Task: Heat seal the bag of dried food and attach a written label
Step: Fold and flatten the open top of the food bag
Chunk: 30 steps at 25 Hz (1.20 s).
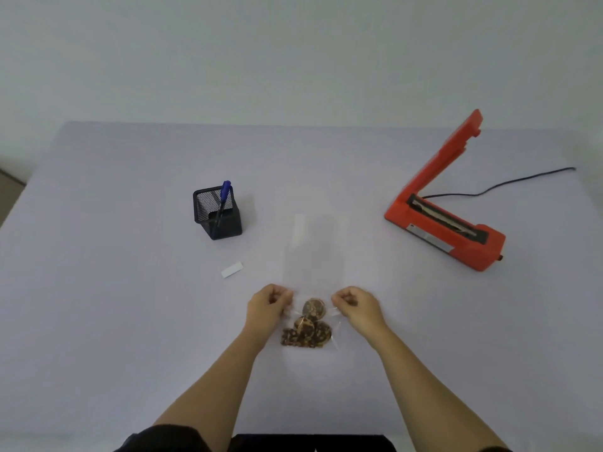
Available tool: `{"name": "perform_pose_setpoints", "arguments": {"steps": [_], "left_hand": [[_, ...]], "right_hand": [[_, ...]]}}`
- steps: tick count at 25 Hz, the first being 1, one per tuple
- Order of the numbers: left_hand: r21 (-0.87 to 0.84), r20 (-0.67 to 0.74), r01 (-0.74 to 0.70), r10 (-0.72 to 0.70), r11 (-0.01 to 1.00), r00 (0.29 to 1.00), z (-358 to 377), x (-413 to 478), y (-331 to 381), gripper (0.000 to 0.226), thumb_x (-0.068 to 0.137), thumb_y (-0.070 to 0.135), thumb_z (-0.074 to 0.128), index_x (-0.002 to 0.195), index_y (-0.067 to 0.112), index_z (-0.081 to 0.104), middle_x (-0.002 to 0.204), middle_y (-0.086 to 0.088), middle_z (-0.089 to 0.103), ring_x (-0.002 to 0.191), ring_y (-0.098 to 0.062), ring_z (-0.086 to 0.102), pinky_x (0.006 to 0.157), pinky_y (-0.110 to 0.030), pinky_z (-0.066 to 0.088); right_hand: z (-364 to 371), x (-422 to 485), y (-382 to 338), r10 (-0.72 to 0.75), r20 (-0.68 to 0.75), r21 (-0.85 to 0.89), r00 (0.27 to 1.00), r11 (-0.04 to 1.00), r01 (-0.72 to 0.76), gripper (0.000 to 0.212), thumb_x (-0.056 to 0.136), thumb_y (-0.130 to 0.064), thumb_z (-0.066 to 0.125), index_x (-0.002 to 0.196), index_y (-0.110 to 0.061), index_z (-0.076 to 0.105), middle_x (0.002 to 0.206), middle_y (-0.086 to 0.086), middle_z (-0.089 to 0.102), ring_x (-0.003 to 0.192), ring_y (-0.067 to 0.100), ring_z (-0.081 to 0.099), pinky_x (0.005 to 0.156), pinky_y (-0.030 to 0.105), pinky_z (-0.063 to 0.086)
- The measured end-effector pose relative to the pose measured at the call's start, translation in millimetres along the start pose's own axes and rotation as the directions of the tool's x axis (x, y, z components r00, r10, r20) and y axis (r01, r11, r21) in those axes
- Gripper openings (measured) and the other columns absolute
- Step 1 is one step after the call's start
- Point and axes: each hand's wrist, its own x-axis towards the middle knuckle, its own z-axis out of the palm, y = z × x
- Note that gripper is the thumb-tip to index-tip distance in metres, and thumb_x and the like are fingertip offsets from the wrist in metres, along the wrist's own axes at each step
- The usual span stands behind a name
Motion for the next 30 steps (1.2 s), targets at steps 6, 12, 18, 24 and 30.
{"name": "perform_pose_setpoints", "arguments": {"steps": [6, 12, 18, 24, 30], "left_hand": [[-0.041, 0.156, -0.091, 0.096, 0.995, 0.983, -4.1, -7.0, 3.7, 0.012, 0.089, 0.025, 0.061, 0.093, 0.015, 0.057, 0.087, -0.005, 0.073, 0.079, -0.019, 0.068, 0.075, -0.032, 0.056], [0.011, 0.200, -0.110, 0.106, 0.994, 0.974, -1.9, -10.1, 5.6, 0.015, 0.081, 0.014, 0.071, 0.095, 0.014, 0.066, 0.078, -0.007, 0.067, 0.076, -0.016, 0.065, 0.073, -0.022, 0.052], [0.002, 0.219, -0.106, 0.103, 0.994, 0.970, 2.4, -12.3, 7.6, 0.015, 0.079, 0.013, 0.073, 0.087, 0.010, 0.061, 0.062, 0.002, 0.056, 0.064, -0.011, 0.063, 0.063, -0.023, 0.053], [-0.006, 0.155, -0.104, 0.104, 0.995, 0.983, 5.7, -14.3, 1.9, 0.025, 0.077, 0.013, 0.074, 0.094, 0.012, 0.056, 0.078, -0.006, 0.075, 0.079, -0.022, 0.071, 0.076, -0.032, 0.057], [-0.030, 0.214, -0.054, 0.059, 0.998, 0.975, -2.9, -13.6, -4.2, 0.020, 0.075, 0.014, 0.077, 0.094, 0.010, 0.071, 0.083, -0.010, 0.075, 0.077, -0.017, 0.071, 0.075, -0.028, 0.056]], "right_hand": [[-0.3, -7.5, -6.0, -0.011, 0.098, 0.248, 0.995, 0.969, -0.014, 0.009, 0.090, -0.022, 0.059, 0.082, -0.022, 0.056, 0.098, 0.003, 0.069, 0.093, 0.019, 0.065, 0.083, 0.032, 0.053], [-0.6, -14.1, -6.2, -0.072, 0.163, 0.199, 0.984, 0.979, 0.038, 0.022, 0.078, -0.029, 0.073, 0.098, -0.025, 0.065, 0.094, 0.005, 0.070, 0.091, 0.017, 0.065, 0.083, 0.027, 0.054], [4.5, -11.6, -15.1, -0.054, 0.182, 0.199, 0.982, 0.980, 0.017, 0.002, 0.084, -0.021, 0.068, 0.082, -0.022, 0.067, 0.084, -0.002, 0.067, 0.081, 0.012, 0.064, 0.075, 0.024, 0.054], [10.0, -10.6, -8.7, -0.087, 0.097, 0.136, 0.991, 0.988, 0.073, 0.004, 0.081, -0.019, 0.070, 0.079, -0.021, 0.068, 0.081, -0.003, 0.069, 0.079, 0.011, 0.065, 0.073, 0.019, 0.052], [11.4, -14.3, -5.2, -0.063, 0.110, 0.238, 0.992, 0.971, 0.035, 0.006, 0.079, -0.016, 0.073, 0.081, -0.022, 0.071, 0.085, -0.001, 0.072, 0.084, 0.014, 0.067, 0.072, 0.020, 0.054]]}}
